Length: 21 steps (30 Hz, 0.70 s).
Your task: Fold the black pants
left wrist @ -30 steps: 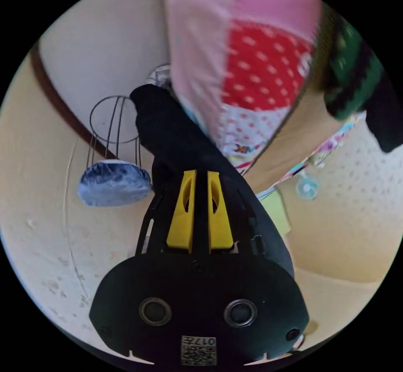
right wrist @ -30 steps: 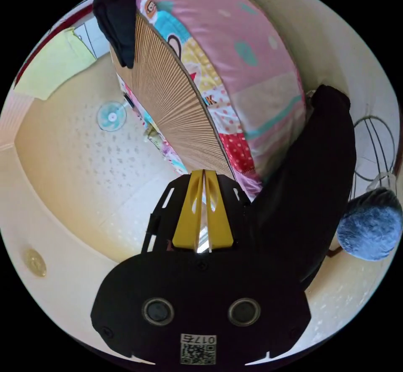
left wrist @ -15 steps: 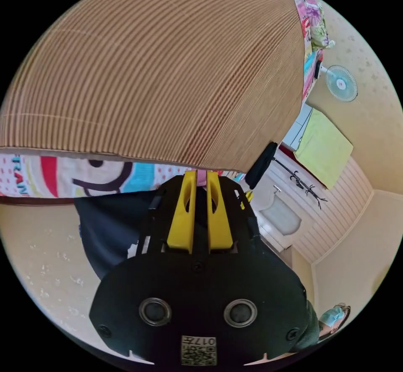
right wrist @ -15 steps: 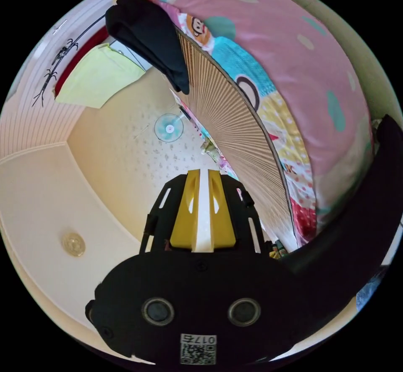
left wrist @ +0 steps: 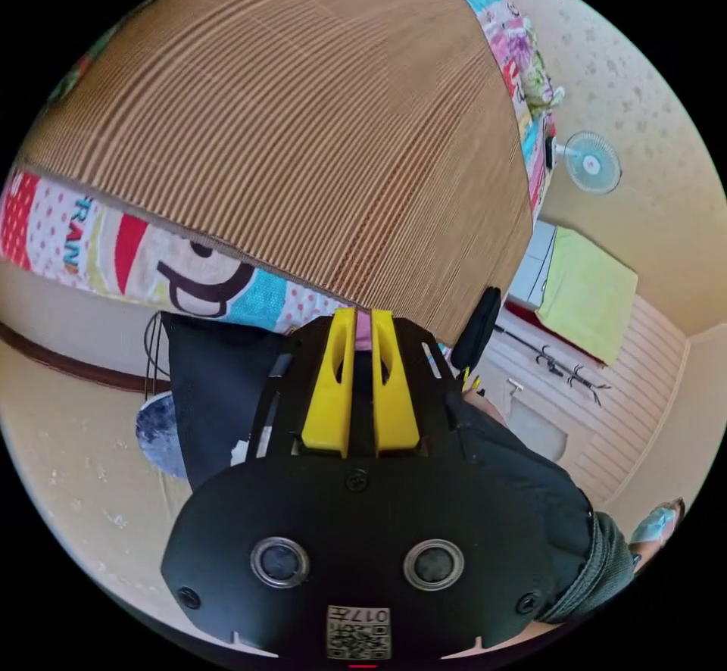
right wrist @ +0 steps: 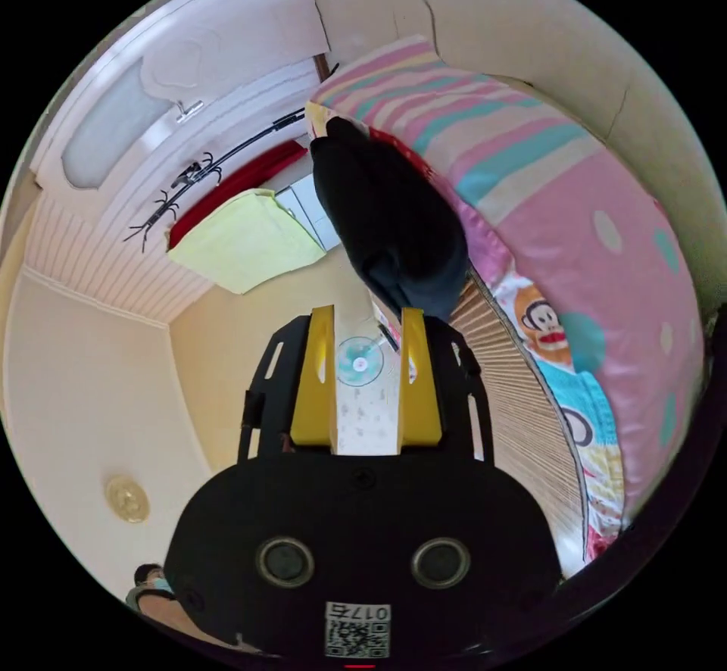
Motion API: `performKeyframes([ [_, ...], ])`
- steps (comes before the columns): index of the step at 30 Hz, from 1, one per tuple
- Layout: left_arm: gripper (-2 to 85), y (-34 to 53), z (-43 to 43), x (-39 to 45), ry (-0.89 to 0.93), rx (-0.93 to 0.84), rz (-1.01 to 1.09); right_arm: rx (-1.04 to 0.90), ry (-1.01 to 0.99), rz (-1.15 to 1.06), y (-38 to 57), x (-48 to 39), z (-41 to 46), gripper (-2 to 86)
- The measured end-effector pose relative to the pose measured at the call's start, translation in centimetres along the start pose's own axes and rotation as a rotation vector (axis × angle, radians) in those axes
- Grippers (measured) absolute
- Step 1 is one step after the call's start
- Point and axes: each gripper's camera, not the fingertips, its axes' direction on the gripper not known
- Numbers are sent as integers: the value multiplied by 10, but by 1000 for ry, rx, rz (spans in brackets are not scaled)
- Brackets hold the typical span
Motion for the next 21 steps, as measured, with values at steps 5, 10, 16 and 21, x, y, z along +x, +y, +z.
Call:
performKeyframes([
  [5, 39, 30, 8, -39, 82, 126, -129, 43, 70, 46, 0, 3, -29, 48],
  [10, 30, 40, 12, -53, 134, 230, -145, -150, -312, -82, 21, 17, -39, 10],
  [16, 24, 19, 25, -41, 140, 217, -6, -563, -524, -384, 85, -44, -11, 1],
  [21, 22, -11, 37, -6, 133, 139, 192, -924, -740, -643, 191, -116, -1, 1],
])
